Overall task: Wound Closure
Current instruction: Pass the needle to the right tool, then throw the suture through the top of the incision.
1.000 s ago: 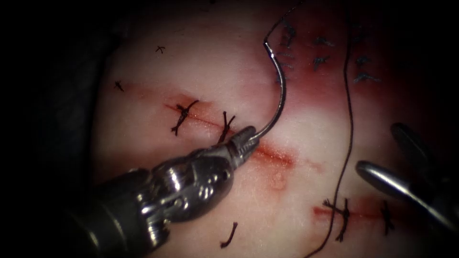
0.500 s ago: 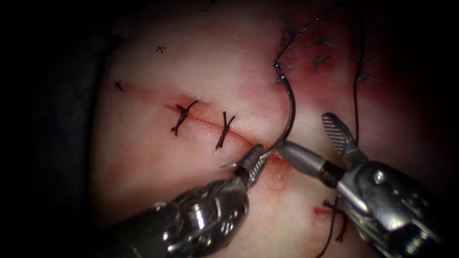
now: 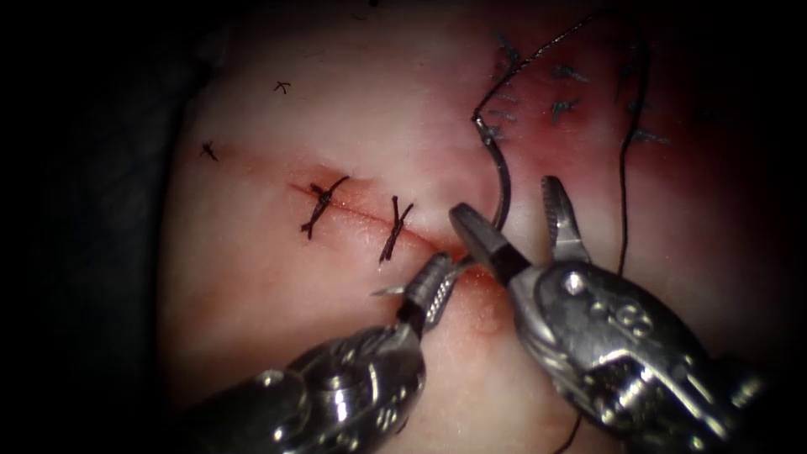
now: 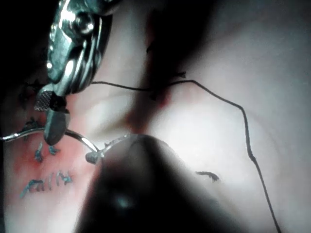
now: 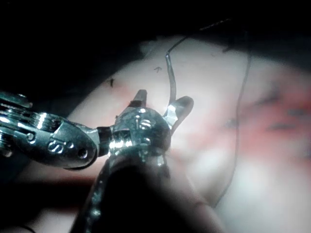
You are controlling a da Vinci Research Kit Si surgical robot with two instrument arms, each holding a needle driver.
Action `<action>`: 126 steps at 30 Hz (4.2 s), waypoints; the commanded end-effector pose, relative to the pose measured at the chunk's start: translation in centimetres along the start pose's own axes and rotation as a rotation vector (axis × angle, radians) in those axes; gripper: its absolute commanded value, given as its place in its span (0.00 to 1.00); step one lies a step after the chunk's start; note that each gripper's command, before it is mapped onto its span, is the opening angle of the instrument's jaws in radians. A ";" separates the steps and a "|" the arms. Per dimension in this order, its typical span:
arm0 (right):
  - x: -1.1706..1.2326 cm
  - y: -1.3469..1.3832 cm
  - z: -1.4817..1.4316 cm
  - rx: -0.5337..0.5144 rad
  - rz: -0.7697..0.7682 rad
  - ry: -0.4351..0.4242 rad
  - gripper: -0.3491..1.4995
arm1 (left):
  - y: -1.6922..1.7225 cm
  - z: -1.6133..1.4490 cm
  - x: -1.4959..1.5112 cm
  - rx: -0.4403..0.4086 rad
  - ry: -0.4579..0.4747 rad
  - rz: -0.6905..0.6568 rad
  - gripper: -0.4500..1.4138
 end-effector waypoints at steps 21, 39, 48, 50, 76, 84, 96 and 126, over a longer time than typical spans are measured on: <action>-0.03 -0.03 0.29 0.015 0.056 -0.082 0.46 | 0.05 0.09 -0.03 0.107 0.087 0.128 0.05; -0.19 -0.03 0.36 0.019 0.097 -0.125 0.49 | 0.03 0.07 -0.06 0.136 0.103 0.157 0.05; -0.22 -0.02 0.38 0.020 0.101 -0.125 0.42 | 0.04 0.04 -0.05 0.140 0.109 0.160 0.05; -0.22 -0.02 0.38 0.023 0.101 -0.125 0.27 | 0.04 0.04 -0.05 0.140 0.109 0.161 0.05; -0.10 0.67 0.42 0.362 -0.076 0.084 0.00 | -0.19 -0.05 -0.22 -0.234 0.052 -0.262 0.66; -0.15 1.03 0.60 0.706 -0.225 0.299 0.00 | -0.35 -0.17 -0.61 -0.454 0.171 -0.505 0.61; -0.11 0.86 0.77 0.831 -0.497 0.483 0.00 | 0.20 -0.18 -0.60 -0.889 0.252 -0.596 0.06; -0.24 0.53 1.28 0.773 -0.866 0.653 0.00 | 0.95 0.44 -0.46 -0.978 0.203 -0.600 0.22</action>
